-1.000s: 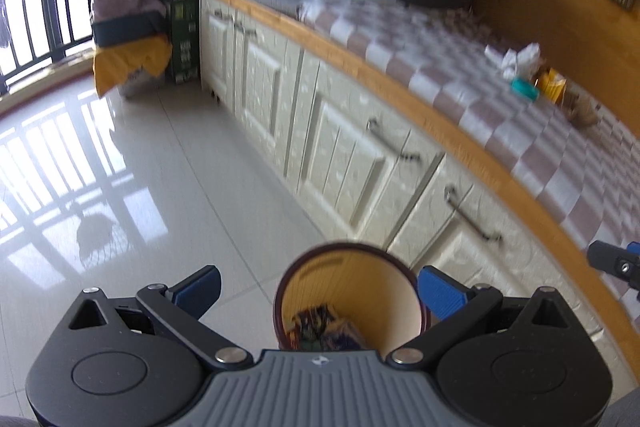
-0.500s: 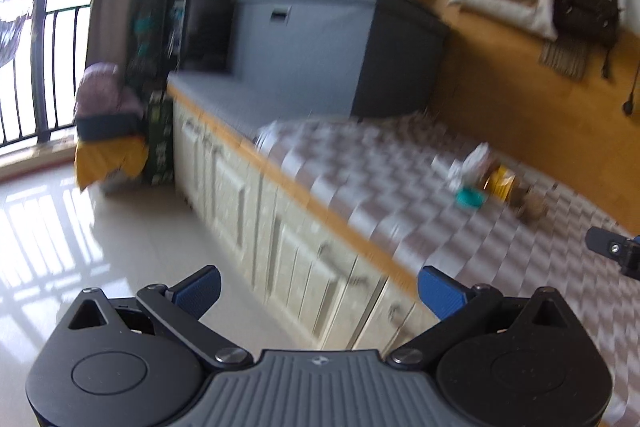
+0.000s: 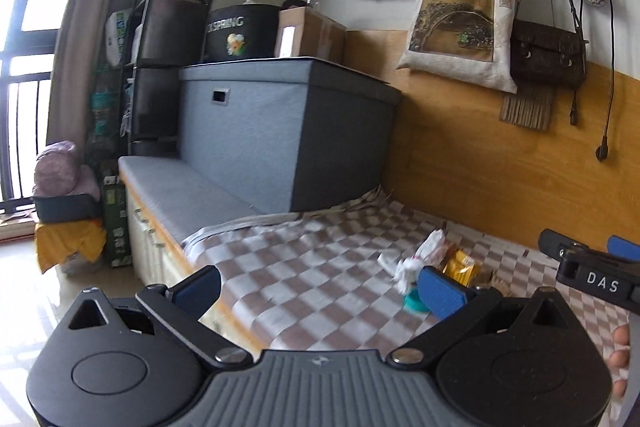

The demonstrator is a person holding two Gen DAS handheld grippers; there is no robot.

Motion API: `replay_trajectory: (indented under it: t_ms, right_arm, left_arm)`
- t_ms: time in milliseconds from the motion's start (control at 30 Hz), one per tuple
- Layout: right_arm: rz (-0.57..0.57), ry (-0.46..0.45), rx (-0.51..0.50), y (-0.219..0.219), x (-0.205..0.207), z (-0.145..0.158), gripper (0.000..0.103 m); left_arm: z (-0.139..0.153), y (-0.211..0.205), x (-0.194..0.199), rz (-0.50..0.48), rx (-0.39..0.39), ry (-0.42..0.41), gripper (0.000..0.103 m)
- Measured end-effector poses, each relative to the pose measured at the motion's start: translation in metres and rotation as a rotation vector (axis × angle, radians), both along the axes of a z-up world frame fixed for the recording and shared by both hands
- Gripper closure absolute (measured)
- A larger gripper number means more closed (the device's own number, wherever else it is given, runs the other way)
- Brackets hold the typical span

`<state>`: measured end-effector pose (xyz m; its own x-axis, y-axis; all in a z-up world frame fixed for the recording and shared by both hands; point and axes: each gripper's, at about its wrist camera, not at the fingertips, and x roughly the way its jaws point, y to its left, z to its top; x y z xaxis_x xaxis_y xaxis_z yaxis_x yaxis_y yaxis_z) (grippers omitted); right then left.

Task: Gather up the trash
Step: 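Move both open tools back up toward the remaining trash on the bench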

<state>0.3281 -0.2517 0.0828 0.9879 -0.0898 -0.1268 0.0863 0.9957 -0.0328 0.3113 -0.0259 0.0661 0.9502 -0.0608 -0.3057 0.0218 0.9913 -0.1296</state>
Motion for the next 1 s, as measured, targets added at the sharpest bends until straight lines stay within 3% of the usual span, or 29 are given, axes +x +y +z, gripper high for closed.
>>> replay_trajectory:
  t_ms: [267,533,733,900,1000]
  right_arm:
    - [-0.087,-0.039,0.060,-0.044,0.062,-0.016,0.000]
    - [-0.106,0.065,0.181,-0.101,0.123,-0.055,0.000]
    - [-0.004,0.177,0.318,-0.137,0.161,-0.098,0.000]
    - [0.057,0.198,0.334,-0.156,0.178,-0.120,0.000]
    - [0.085,0.224,0.399,-0.166,0.189,-0.132,0.009]
  left_arm:
    - [-0.007,-0.033,0.067,-0.028,-0.025,0.050,0.000]
    - [-0.035,-0.069,0.131,-0.097,0.009,0.126,0.000]
    - [-0.069,-0.097,0.161,-0.228,0.071,0.159,0.000]
    - [-0.091,-0.116,0.179,-0.326,0.098,0.175,0.000]
    - [-0.103,-0.130,0.191,-0.385,0.144,0.188,0.000]
